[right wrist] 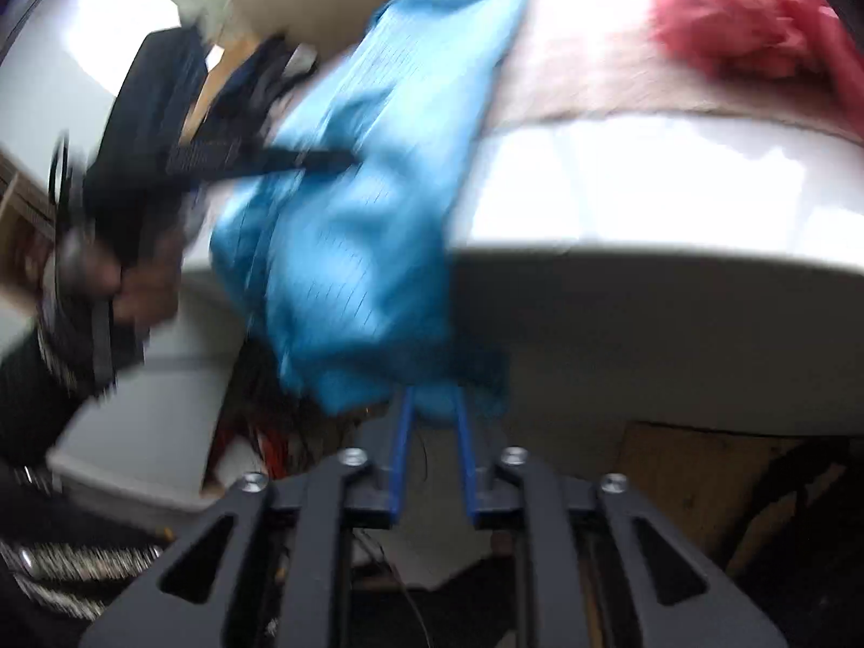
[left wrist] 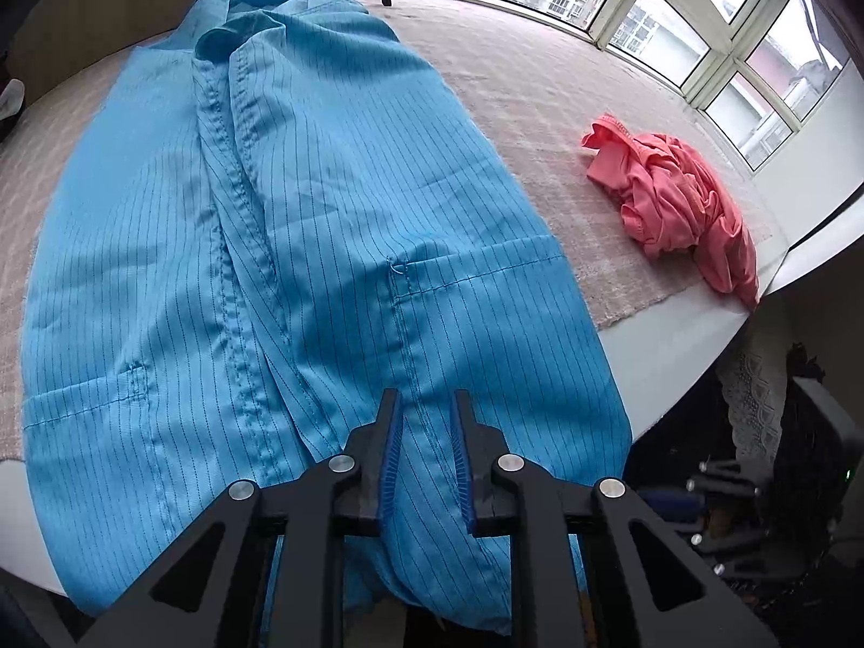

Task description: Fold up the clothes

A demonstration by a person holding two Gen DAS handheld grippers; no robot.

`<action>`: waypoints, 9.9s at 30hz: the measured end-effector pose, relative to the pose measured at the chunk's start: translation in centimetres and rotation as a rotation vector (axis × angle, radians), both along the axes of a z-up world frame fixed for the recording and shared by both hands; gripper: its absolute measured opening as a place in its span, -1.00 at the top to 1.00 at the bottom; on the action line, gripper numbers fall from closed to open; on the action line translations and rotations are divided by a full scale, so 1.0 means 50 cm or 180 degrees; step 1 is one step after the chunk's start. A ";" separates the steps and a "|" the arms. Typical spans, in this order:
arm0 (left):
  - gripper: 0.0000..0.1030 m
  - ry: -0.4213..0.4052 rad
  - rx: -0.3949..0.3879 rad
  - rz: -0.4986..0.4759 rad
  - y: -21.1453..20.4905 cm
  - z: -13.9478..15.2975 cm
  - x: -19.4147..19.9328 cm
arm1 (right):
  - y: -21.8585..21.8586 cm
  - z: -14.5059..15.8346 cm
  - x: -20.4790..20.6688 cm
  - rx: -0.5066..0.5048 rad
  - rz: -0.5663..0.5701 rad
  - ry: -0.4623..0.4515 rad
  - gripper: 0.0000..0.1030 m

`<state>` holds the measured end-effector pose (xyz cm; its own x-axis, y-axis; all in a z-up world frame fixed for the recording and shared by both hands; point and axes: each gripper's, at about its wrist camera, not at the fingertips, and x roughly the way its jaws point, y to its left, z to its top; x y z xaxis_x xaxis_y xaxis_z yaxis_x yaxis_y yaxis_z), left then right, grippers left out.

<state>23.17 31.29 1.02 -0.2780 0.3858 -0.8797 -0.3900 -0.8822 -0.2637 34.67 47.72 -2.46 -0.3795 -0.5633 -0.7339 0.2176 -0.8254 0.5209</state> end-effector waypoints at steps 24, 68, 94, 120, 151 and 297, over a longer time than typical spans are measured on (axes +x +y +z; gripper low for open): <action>0.35 0.0374 0.0275 0.1034 -0.404 0.028 0.216 | -0.020 0.074 -0.035 0.0478 0.0197 -0.0029 -0.03; 0.23 -0.0244 0.0422 -0.0051 -0.315 -0.130 0.108 | -0.130 -0.013 -0.085 0.0297 0.1110 -0.0239 -0.15; 0.96 -0.0454 0.1917 0.0059 -0.323 0.190 -0.027 | -0.063 0.272 -0.190 -0.1187 0.0840 -0.0227 0.84; 0.44 -0.0888 0.1291 0.0461 -0.380 0.078 -0.292 | 0.015 0.180 -0.534 -0.0971 0.0557 -0.1173 0.03; 0.56 -0.0781 0.0502 -0.0573 -0.293 0.058 -0.271 | -0.237 0.235 -0.492 0.0773 0.1153 -0.0184 0.43; 0.05 0.0744 -0.0222 0.0082 -0.339 0.209 -0.728 | -0.076 0.369 -0.936 0.1414 0.0108 0.0436 0.20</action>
